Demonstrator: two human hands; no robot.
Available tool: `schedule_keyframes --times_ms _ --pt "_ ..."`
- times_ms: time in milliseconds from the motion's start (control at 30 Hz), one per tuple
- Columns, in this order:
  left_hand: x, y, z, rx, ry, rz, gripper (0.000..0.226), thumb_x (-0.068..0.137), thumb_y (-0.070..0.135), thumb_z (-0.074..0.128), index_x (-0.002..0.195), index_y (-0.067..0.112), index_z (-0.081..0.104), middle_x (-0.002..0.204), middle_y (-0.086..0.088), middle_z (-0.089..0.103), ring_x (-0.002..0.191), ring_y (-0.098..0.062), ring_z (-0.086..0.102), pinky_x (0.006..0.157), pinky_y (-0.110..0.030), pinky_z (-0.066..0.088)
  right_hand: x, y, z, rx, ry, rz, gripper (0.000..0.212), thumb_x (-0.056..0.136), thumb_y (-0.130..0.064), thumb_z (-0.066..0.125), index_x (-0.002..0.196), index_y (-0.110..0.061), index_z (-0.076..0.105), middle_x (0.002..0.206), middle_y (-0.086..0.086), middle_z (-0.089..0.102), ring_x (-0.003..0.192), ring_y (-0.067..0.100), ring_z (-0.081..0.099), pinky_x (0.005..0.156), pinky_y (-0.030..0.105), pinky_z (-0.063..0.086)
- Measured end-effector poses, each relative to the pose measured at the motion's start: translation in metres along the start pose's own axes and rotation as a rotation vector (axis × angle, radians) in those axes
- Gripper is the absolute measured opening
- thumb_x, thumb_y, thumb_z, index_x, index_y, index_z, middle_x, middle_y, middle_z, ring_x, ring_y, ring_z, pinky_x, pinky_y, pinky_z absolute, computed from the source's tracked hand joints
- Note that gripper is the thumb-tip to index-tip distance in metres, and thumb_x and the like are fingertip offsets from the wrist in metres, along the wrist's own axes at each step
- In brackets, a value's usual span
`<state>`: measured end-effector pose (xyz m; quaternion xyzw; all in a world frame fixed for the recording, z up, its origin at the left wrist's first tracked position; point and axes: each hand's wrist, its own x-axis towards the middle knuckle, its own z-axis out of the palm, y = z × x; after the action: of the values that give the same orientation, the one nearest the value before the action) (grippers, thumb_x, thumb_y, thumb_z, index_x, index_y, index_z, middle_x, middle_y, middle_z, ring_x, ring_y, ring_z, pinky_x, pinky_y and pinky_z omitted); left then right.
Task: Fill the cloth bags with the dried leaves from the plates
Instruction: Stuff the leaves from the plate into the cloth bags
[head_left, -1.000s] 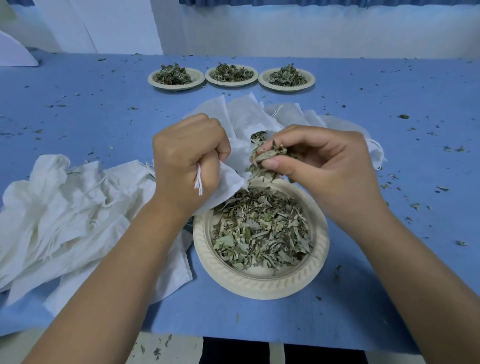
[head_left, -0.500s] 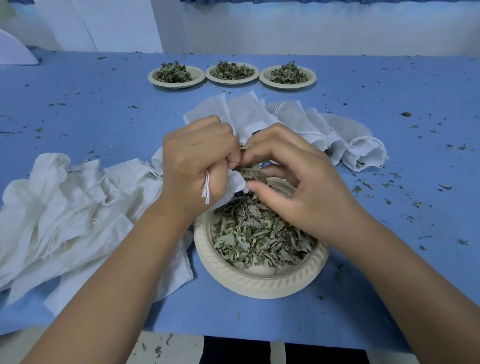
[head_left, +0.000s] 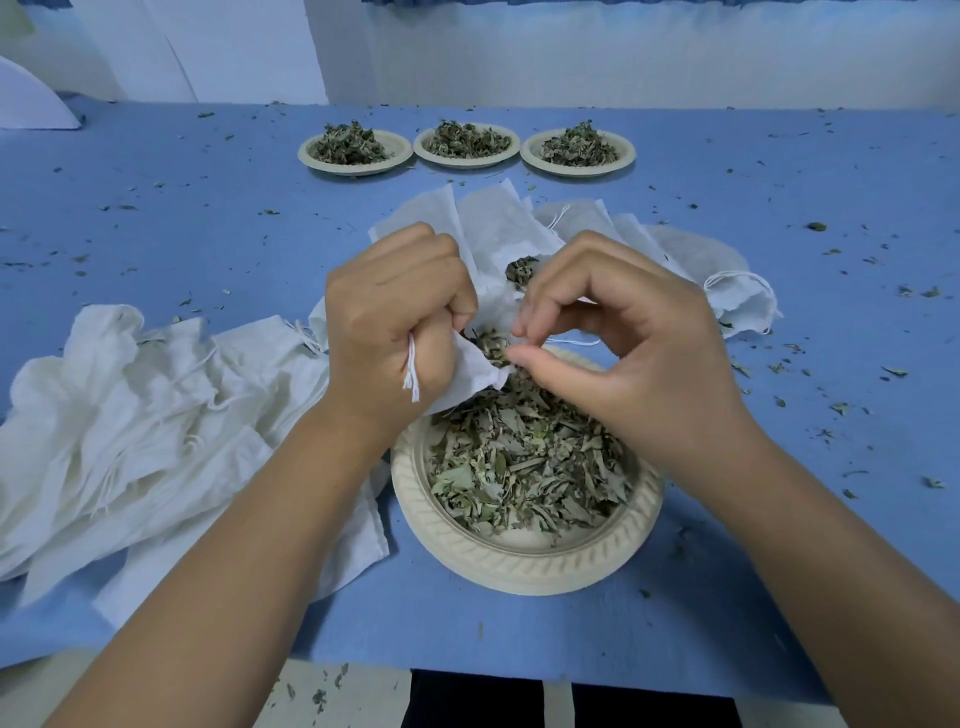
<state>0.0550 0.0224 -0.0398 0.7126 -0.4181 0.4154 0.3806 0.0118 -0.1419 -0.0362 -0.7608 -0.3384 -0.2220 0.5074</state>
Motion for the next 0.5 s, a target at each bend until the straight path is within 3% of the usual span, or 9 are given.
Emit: schedule_keyframes --times_ms 200,300,400,500 --pt "-0.001 0.0 0.001 0.001 -0.027 0.016 0.028 0.066 -0.011 0.032 0.049 0.006 0.044 0.048 -0.008 0.037 0.053 -0.019 0.028 0.052 -0.03 0.022 0.0 -0.003 0.001 -0.133 0.078 -0.004 0.015 0.076 0.001 0.076 0.08 0.0 0.062 0.083 0.009 0.059 0.075 0.024 0.055 0.067 0.03 0.046" --pt "-0.001 0.002 0.002 -0.021 -0.036 0.021 0.028 0.067 -0.01 0.032 0.048 0.006 0.044 0.047 -0.009 0.036 0.051 -0.021 0.028 0.05 -0.032 0.023 0.0 -0.003 0.005 -0.39 -0.083 -0.025 0.012 0.081 -0.023 0.074 0.084 -0.012 0.07 0.089 -0.006 0.069 0.098 0.02 0.057 0.087 0.036 0.038" --pt "0.0 0.006 0.004 -0.035 -0.024 0.01 0.025 0.065 -0.009 0.03 0.047 0.004 0.043 0.046 -0.011 0.035 0.049 -0.022 0.027 0.051 -0.03 0.022 -0.004 -0.002 0.01 -0.407 -0.356 0.063 0.034 0.089 -0.048 0.051 0.09 -0.02 0.069 0.098 -0.018 0.067 0.131 0.009 0.037 0.108 0.045 0.015" --pt "0.0 0.002 0.001 -0.034 0.04 -0.032 0.025 0.064 -0.01 0.031 0.05 0.006 0.044 0.05 -0.007 0.035 0.052 -0.018 0.026 0.054 -0.024 0.022 -0.002 -0.005 -0.002 -0.266 -0.259 0.075 0.03 0.084 -0.045 0.062 0.103 -0.022 0.068 0.111 -0.017 0.064 0.132 0.007 0.037 0.111 0.041 0.013"
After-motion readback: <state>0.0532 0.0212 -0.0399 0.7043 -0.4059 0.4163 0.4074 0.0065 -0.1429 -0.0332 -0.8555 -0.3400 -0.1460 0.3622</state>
